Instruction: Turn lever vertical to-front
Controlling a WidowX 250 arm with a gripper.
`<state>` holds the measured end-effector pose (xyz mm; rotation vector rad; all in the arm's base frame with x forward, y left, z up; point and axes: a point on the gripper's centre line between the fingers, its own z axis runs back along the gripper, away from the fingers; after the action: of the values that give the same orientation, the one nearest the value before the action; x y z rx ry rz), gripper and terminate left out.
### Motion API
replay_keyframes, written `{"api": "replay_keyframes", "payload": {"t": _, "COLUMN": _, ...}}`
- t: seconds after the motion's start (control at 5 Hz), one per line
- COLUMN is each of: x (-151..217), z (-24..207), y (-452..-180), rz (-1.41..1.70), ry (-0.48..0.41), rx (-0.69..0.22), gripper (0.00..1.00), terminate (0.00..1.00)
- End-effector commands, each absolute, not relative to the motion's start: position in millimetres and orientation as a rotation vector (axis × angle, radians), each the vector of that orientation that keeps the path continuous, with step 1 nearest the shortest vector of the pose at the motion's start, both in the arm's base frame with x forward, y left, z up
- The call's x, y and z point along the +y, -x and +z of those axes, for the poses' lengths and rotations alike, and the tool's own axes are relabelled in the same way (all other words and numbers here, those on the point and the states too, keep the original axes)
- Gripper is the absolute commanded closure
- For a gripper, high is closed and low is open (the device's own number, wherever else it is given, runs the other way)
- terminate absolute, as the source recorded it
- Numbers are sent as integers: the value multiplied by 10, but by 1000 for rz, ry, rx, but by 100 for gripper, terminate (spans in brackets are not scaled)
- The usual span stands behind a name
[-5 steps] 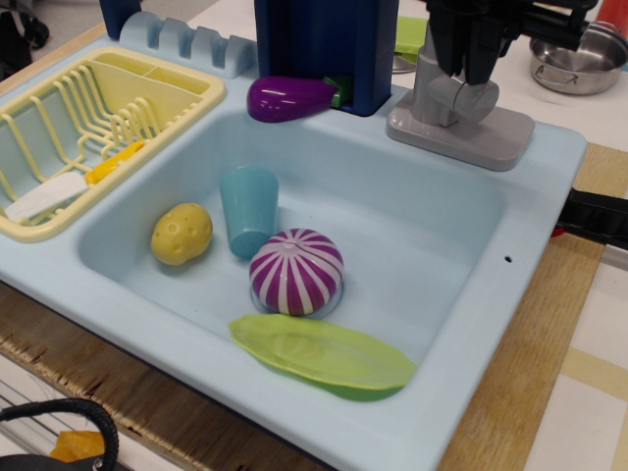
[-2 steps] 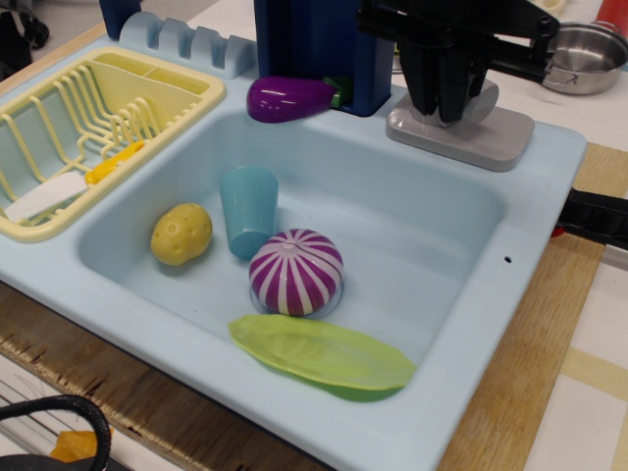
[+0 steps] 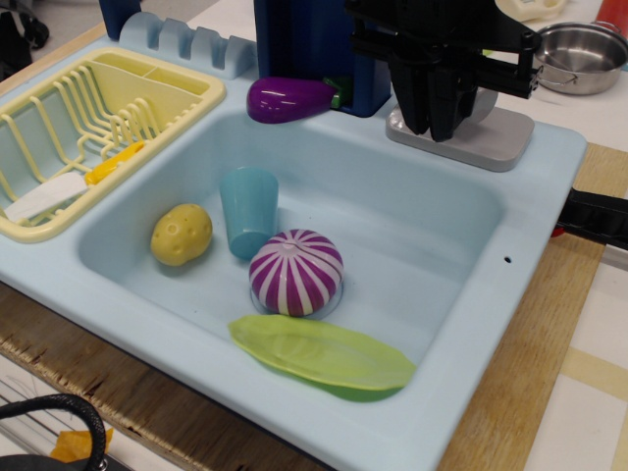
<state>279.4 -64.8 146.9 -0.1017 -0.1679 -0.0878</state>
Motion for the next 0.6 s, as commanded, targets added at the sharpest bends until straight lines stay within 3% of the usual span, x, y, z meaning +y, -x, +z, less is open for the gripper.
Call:
{"api": "replay_keyframes", "payload": {"t": 0.0, "x": -603, "z": 934, "y": -2463, "rz": -47, "ry": 129, "rx": 21, "gripper": 100, "terminate": 0}}
{"api": "replay_keyframes", "payload": {"t": 0.2, "x": -613, "z": 961, "y": -2463, "rz": -49, "ry": 143, "rx": 9, "gripper": 100, "terminate": 0}}
{"api": "replay_keyframes", "payload": {"t": 0.4, "x": -613, "z": 961, "y": -2463, "rz": -49, "ry": 143, "rx": 9, "gripper": 0, "terminate": 0}}
